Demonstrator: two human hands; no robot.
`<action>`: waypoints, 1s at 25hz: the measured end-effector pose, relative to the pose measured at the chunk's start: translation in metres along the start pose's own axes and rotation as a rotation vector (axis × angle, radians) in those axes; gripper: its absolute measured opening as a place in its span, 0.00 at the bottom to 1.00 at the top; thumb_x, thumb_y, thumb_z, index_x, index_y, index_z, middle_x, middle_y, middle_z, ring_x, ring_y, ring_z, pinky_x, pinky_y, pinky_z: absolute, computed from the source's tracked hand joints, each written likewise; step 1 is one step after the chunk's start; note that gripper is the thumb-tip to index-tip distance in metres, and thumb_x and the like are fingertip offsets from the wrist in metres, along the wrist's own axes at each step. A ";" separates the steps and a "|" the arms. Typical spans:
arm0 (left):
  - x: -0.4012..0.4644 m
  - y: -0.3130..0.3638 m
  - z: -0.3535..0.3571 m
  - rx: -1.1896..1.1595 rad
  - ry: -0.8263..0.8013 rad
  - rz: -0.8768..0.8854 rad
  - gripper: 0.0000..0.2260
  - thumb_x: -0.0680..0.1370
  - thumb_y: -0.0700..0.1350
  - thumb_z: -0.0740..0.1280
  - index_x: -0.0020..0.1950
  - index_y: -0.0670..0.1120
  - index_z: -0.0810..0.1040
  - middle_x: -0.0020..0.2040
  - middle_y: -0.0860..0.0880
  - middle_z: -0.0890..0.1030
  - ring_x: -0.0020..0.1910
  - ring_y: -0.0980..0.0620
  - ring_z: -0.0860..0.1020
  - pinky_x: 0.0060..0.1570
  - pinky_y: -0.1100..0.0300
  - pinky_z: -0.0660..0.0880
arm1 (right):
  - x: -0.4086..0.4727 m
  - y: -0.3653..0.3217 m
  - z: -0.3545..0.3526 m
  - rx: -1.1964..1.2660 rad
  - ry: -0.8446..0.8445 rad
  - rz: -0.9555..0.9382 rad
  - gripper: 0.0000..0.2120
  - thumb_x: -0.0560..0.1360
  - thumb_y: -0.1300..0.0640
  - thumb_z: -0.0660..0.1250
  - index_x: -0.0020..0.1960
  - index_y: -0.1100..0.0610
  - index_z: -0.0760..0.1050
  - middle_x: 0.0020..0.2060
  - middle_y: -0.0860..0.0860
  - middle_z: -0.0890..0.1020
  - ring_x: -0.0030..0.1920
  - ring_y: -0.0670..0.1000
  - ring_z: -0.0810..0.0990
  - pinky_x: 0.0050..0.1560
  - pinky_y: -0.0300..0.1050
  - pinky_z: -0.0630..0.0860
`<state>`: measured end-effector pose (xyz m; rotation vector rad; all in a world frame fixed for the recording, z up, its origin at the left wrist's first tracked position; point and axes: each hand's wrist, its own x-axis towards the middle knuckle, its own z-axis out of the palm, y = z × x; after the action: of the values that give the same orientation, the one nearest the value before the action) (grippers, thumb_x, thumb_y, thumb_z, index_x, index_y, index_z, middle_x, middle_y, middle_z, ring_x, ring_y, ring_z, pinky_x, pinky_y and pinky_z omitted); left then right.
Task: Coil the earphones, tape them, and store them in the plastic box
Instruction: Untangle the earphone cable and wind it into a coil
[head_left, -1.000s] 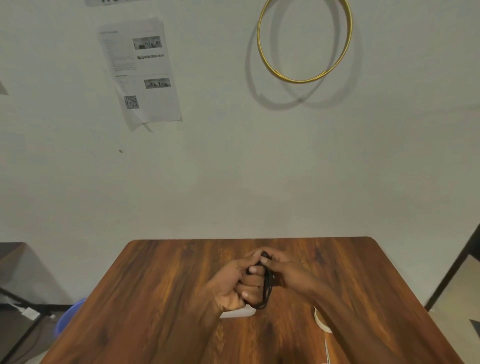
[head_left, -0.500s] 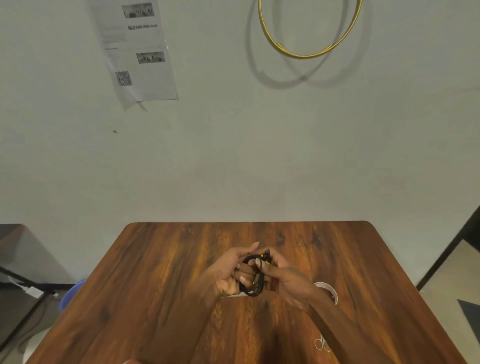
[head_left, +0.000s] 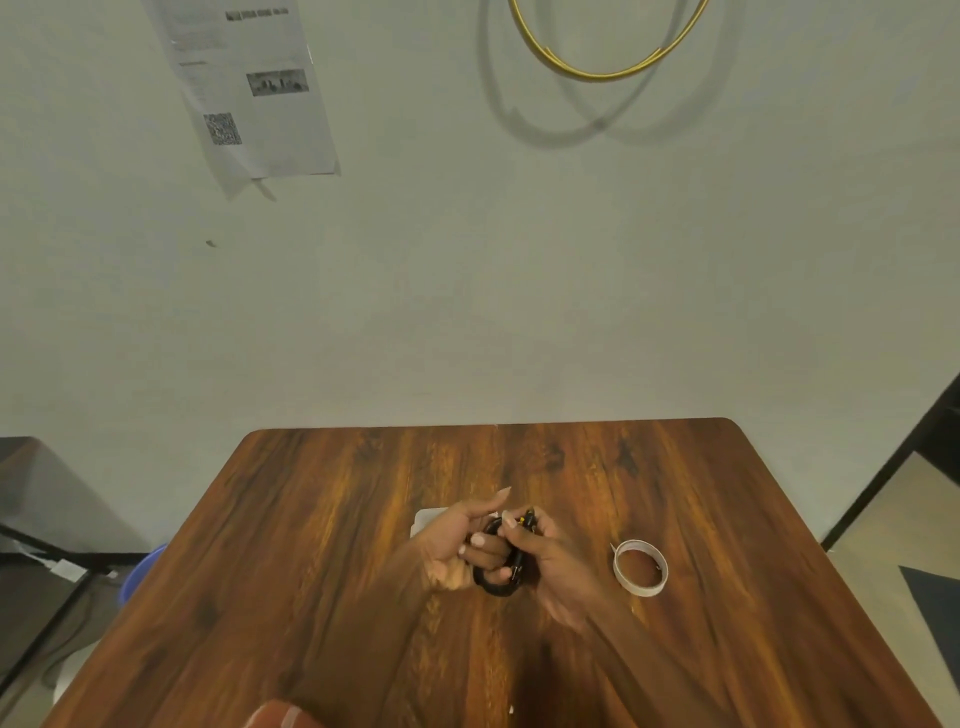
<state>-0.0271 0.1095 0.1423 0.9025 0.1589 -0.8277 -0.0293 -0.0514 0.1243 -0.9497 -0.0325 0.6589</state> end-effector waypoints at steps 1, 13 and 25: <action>-0.003 -0.006 -0.007 -0.032 -0.030 0.031 0.18 0.80 0.56 0.62 0.41 0.43 0.75 0.22 0.52 0.70 0.17 0.59 0.67 0.41 0.58 0.82 | 0.001 0.005 0.001 -0.026 0.013 -0.014 0.13 0.73 0.54 0.74 0.50 0.60 0.74 0.48 0.60 0.82 0.47 0.56 0.82 0.32 0.43 0.79; 0.012 -0.092 0.006 0.568 1.030 0.545 0.11 0.77 0.43 0.71 0.36 0.40 0.83 0.28 0.48 0.83 0.27 0.53 0.81 0.36 0.55 0.81 | -0.005 0.059 -0.006 -0.018 0.348 -0.020 0.08 0.80 0.60 0.64 0.51 0.64 0.78 0.35 0.57 0.83 0.34 0.54 0.82 0.37 0.48 0.80; 0.038 -0.104 -0.017 0.420 0.803 0.565 0.04 0.74 0.42 0.73 0.44 0.50 0.87 0.44 0.50 0.88 0.49 0.51 0.85 0.54 0.52 0.81 | -0.009 0.049 -0.037 0.221 0.269 0.214 0.14 0.78 0.52 0.66 0.48 0.61 0.84 0.44 0.59 0.85 0.47 0.56 0.83 0.51 0.53 0.80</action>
<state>-0.0697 0.0655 0.0489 1.5549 0.4124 0.0726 -0.0506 -0.0638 0.0670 -0.8263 0.3778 0.7102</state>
